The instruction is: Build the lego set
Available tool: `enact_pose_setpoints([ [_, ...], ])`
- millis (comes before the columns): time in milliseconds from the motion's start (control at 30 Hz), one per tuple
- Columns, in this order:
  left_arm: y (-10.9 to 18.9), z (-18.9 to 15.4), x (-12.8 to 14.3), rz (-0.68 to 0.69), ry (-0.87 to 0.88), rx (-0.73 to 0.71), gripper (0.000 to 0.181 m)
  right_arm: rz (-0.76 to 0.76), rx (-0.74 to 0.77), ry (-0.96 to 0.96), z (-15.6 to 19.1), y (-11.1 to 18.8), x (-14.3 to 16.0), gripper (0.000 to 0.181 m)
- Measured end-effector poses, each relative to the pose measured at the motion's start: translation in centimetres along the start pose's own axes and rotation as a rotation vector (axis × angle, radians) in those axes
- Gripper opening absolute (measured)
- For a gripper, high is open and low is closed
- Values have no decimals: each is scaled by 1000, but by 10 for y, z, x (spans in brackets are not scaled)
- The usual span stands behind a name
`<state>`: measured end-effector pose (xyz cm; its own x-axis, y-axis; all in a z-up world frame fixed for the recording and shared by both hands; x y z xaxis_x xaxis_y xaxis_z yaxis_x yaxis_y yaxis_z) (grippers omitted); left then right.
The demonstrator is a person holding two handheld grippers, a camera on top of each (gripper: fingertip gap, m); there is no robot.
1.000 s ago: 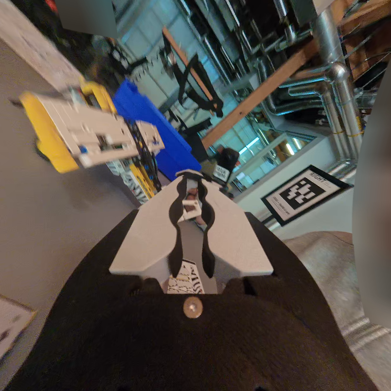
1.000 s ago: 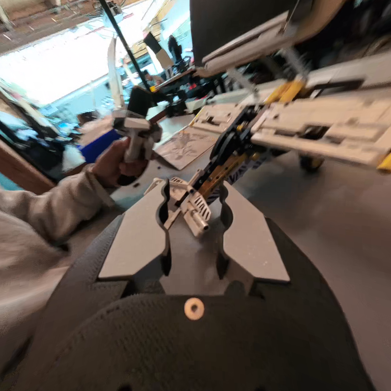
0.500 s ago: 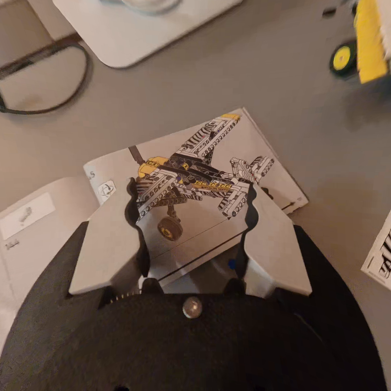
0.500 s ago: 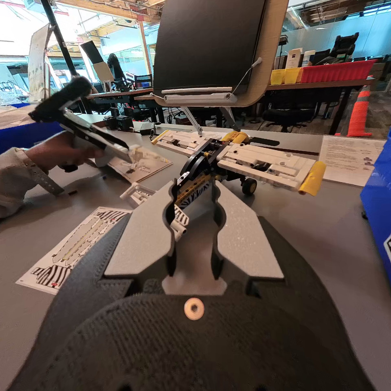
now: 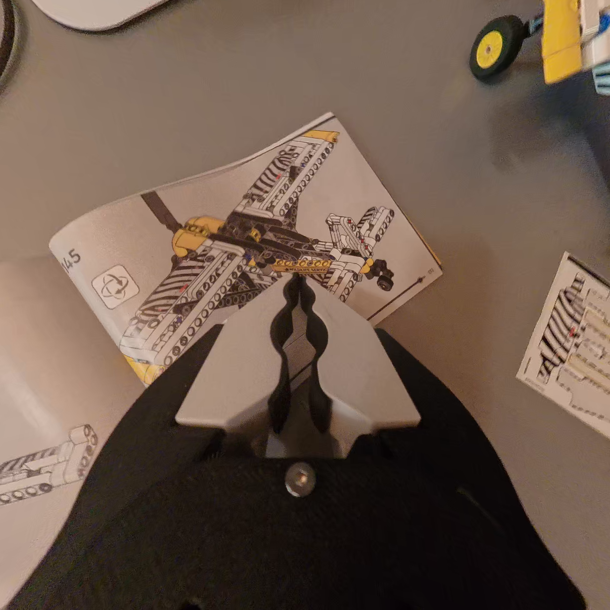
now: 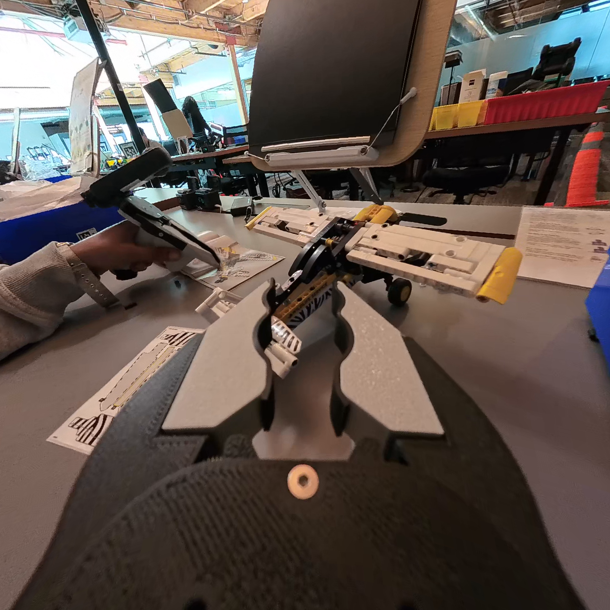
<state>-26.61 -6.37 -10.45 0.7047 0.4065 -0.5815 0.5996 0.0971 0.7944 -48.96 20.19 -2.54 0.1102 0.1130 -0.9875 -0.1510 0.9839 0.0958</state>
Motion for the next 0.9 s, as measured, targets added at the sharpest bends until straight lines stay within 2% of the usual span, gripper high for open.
enact_pose_setpoints([
  [200, 5, 8, -3, -28, 8, -52, 0, 1, -1, -5, 1, 0, 1, 33],
  [400, 40, 41, -9, -133, 11, -261, 0, -6, -2, -12, 1, 1, 1, 31],
  [467, 47, 43, -12, -188, 23, -226, 0, -9, -2, -17, 1, 2, 1, 32],
  [500, 47, 38, -15, -226, 30, -164, 13, -12, -1, -20, 1, 2, 1, 32],
  [600, 39, 9, -26, -285, 27, 75, 84, -19, -1, -27, 1, 3, 0, 32],
  [633, 32, 4, -25, -250, 13, 81, 101, -21, -2, -31, 1, 3, 0, 32],
  [667, 24, 3, -21, -199, -15, 33, 111, -24, -2, -34, 1, 3, 0, 32],
  [767, 3, 12, -7, -52, -101, -166, 107, -31, -3, -42, 0, 4, -1, 32],
  [833, -5, 10, -4, -23, -115, -179, 109, -35, -10, -54, 0, 5, -1, 33],
  [900, -7, 10, -3, -32, -76, -147, 103, -42, -13, -61, 0, 6, -1, 33],
])
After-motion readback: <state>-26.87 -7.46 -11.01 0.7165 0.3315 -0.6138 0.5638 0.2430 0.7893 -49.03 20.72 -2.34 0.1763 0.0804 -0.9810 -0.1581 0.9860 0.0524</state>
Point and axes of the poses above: each gripper's, where its closed fingertips meet, y back along the fingers, x out of its underside, z = x × y across the jaws, the point moved 4 cm from there along y, back along the fingers, and after that the axes turned 4 degrees about z, right-handed, at the moved point
